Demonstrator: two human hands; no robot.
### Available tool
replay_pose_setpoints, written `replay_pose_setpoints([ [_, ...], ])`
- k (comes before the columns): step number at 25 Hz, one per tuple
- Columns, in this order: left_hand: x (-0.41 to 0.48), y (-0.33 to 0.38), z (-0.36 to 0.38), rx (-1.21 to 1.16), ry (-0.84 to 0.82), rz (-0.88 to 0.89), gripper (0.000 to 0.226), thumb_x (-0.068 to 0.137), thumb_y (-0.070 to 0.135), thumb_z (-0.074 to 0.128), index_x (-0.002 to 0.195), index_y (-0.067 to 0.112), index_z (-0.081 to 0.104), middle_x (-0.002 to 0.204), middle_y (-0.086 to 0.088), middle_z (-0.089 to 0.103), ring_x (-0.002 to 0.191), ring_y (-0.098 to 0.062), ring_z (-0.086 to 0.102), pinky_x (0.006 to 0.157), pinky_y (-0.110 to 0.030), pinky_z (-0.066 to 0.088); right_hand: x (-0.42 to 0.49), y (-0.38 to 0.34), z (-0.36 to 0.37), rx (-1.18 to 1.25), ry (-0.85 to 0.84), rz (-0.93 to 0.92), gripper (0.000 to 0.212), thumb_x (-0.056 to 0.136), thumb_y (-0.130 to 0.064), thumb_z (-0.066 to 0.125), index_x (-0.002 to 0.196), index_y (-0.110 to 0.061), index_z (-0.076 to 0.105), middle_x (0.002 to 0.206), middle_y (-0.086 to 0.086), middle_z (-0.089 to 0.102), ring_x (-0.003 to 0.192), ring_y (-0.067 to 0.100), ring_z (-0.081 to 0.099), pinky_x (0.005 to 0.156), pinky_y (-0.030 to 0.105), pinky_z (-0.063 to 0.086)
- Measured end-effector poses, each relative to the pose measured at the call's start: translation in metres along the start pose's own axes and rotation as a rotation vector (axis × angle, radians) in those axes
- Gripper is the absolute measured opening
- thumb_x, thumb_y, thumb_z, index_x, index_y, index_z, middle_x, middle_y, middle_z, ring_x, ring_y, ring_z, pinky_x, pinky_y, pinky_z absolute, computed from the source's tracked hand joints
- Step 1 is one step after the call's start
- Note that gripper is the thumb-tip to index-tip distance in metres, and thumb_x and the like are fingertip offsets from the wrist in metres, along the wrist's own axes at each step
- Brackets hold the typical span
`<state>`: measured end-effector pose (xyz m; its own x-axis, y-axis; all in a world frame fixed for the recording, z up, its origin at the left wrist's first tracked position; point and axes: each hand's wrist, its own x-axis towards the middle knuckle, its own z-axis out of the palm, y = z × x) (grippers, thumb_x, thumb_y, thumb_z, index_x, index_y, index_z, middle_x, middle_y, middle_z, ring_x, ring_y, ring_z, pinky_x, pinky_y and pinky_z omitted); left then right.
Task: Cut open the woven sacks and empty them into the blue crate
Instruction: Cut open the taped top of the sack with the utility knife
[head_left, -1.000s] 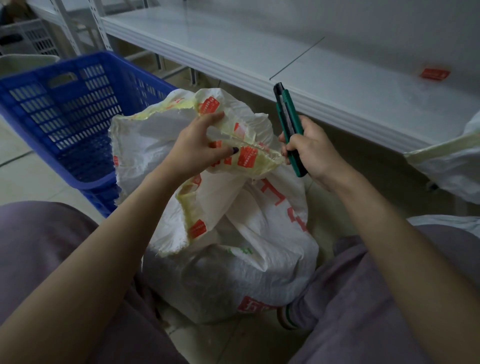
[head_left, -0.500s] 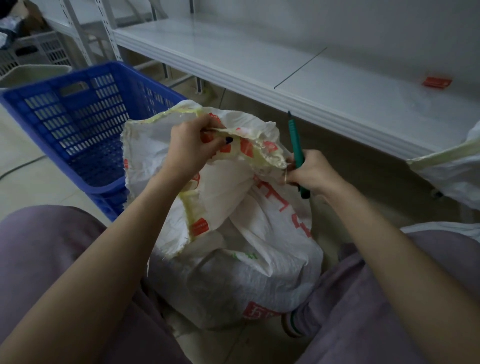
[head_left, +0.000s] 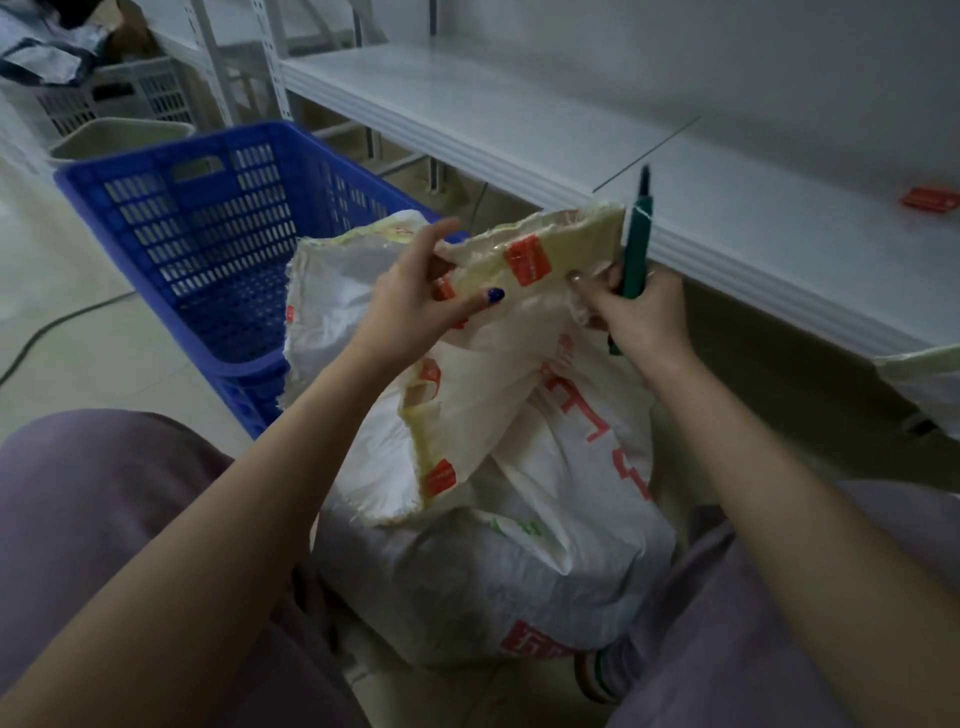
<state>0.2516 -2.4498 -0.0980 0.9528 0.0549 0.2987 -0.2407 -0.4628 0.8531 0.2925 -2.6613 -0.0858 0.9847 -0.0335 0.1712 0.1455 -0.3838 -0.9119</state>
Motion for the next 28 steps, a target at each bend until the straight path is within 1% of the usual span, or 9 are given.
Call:
replay_pose_setpoints([
  [5, -0.019, -0.001, -0.005, 0.161, 0.026, -0.021, 0.074, 0.084, 0.044, 0.061, 0.145, 0.026, 0.025, 0.1, 0.005, 0.062, 0.091, -0.005, 0.062, 0.079, -0.021, 0.053, 0.014, 0.0, -0.002, 0.108, 0.187, 0.117, 0.026, 0.077, -0.022, 0.077, 0.075, -0.027, 0.052, 0.083, -0.003, 0.063, 0.08, 0.014, 0.067, 0.072, 0.034, 0.06],
  [8, -0.026, -0.007, -0.014, 0.141, 0.094, -0.16, 0.049, 0.096, 0.038, 0.045, 0.14, 0.019, 0.034, 0.096, 0.003, 0.064, 0.088, -0.009, 0.062, 0.077, -0.023, 0.049, 0.016, 0.004, -0.003, 0.145, 0.256, 0.207, 0.022, 0.082, -0.022, 0.073, 0.077, -0.028, 0.052, 0.088, -0.004, 0.063, 0.073, 0.004, 0.064, 0.057, 0.016, 0.054],
  [10, -0.027, -0.021, -0.023, 0.246, 0.167, -0.332, 0.034, 0.097, 0.032, 0.045, 0.122, 0.009, 0.05, 0.093, -0.004, 0.061, 0.087, -0.019, 0.06, 0.075, -0.03, 0.049, 0.02, 0.007, -0.001, 0.192, 0.271, 0.274, 0.018, 0.081, -0.019, 0.072, 0.082, -0.024, 0.055, 0.09, -0.001, 0.064, 0.077, 0.009, 0.066, 0.06, 0.021, 0.056],
  [13, -0.037, -0.054, -0.033, 0.605, -0.167, -0.641, 0.033, 0.095, 0.025, 0.047, 0.112, -0.001, 0.057, 0.082, -0.009, 0.057, 0.067, -0.02, 0.051, 0.052, -0.024, 0.041, 0.02, 0.012, 0.008, 0.12, 0.242, 0.329, 0.018, 0.083, -0.017, 0.066, 0.1, -0.016, 0.059, 0.085, -0.004, 0.059, 0.08, 0.012, 0.061, 0.073, 0.031, 0.054],
  [16, -0.064, -0.089, -0.048, 0.753, -0.411, -0.889, 0.049, 0.098, 0.041, 0.041, 0.127, 0.003, 0.049, 0.118, -0.019, 0.059, 0.084, -0.028, 0.056, 0.067, -0.031, 0.048, 0.012, 0.016, 0.016, 0.086, 0.195, 0.328, 0.035, 0.088, -0.017, 0.061, 0.122, -0.011, 0.054, 0.094, -0.004, 0.056, 0.081, 0.009, 0.056, 0.075, 0.028, 0.046],
  [19, -0.078, -0.11, -0.056, 0.545, -0.269, -1.091, 0.048, 0.094, 0.047, 0.045, 0.111, 0.001, 0.051, 0.115, -0.021, 0.053, 0.104, -0.034, 0.057, 0.09, -0.041, 0.049, 0.009, 0.018, 0.024, 0.167, 0.186, 0.369, 0.042, 0.09, -0.017, 0.059, 0.13, -0.011, 0.048, 0.105, -0.002, 0.055, 0.092, 0.011, 0.054, 0.081, 0.027, 0.047],
  [23, -0.073, -0.126, -0.045, -0.074, 0.058, -1.144, 0.038, 0.089, 0.019, 0.063, 0.112, -0.003, 0.043, 0.08, -0.013, 0.049, 0.065, -0.021, 0.051, 0.048, -0.022, 0.049, 0.009, 0.012, 0.04, 0.197, 0.086, 0.419, 0.039, 0.086, -0.013, 0.061, 0.124, -0.01, 0.054, 0.085, -0.003, 0.056, 0.077, 0.01, 0.058, 0.061, 0.024, 0.047],
  [26, -0.068, -0.13, -0.037, -0.208, 0.045, -1.169, 0.015, 0.09, 0.011, 0.06, 0.091, 0.001, 0.049, 0.068, -0.01, 0.047, 0.056, -0.018, 0.044, 0.051, -0.027, 0.04, 0.008, 0.018, 0.043, 0.107, 0.071, 0.38, 0.033, 0.085, -0.011, 0.06, 0.118, -0.01, 0.058, 0.092, -0.002, 0.059, 0.092, 0.016, 0.061, 0.071, 0.028, 0.048],
  [28, -0.056, -0.112, -0.036, -0.419, 0.071, -1.104, 0.014, 0.094, 0.008, 0.051, 0.081, 0.004, 0.049, 0.062, -0.008, 0.048, 0.056, -0.018, 0.047, 0.049, -0.027, 0.047, 0.002, 0.025, 0.036, -0.197, 0.088, 0.232, 0.033, 0.088, -0.014, 0.059, 0.121, -0.008, 0.058, 0.102, 0.001, 0.06, 0.096, 0.015, 0.057, 0.076, 0.026, 0.044],
])
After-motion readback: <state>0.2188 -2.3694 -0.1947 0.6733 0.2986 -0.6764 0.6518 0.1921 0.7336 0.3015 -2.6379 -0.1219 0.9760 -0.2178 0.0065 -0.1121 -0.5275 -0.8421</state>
